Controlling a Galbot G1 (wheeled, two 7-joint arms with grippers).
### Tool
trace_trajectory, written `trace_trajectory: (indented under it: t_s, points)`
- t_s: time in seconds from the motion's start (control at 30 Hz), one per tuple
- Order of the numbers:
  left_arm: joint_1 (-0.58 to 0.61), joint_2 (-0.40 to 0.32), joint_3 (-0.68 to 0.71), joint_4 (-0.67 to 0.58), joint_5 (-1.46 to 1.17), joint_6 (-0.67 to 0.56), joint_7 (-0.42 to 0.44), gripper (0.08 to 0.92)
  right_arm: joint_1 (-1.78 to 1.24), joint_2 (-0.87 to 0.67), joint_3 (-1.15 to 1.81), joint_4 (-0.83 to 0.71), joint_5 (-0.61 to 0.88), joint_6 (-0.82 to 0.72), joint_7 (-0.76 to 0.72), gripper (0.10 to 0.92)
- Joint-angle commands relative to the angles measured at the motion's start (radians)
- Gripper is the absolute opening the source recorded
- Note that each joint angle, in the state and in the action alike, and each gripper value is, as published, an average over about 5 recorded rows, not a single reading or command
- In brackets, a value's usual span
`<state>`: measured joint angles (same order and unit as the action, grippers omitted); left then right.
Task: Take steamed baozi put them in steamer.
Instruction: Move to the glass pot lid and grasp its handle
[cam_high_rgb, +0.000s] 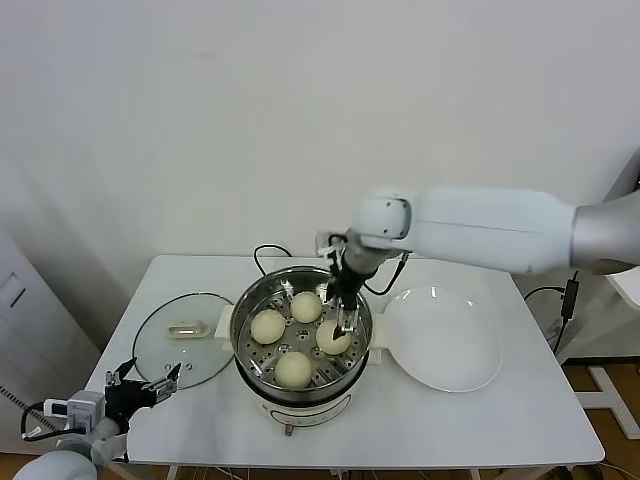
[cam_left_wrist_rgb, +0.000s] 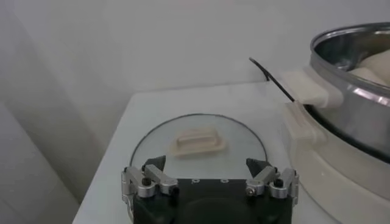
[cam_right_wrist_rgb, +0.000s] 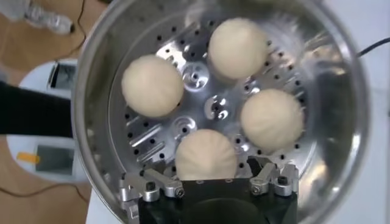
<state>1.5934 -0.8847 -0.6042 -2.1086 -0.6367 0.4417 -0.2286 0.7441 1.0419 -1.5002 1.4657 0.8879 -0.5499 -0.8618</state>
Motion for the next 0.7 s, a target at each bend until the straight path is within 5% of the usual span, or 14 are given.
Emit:
trace_trajectory:
  t_s: [0.03,0.33,0.7]
  points:
    - [-0.013,-0.009,-0.002,0.003,0.001,-0.007,-0.002,0.823,-0.161,-0.353,0.379,-0.001,0.124,0.067,0.116,0.823]
    - [-0.09,-0.019,0.005,0.021,-0.033,0.005,-0.008,0.823,-0.868,-0.529,1.11,0.034,0.051,0.41,0.478,0.823]
    - [-0.142,-0.03,0.011,0.032,-0.021,-0.015,0.008,0.823,-1.586,-0.258,1.911,0.113,-0.262,0.593,0.74,0.823]
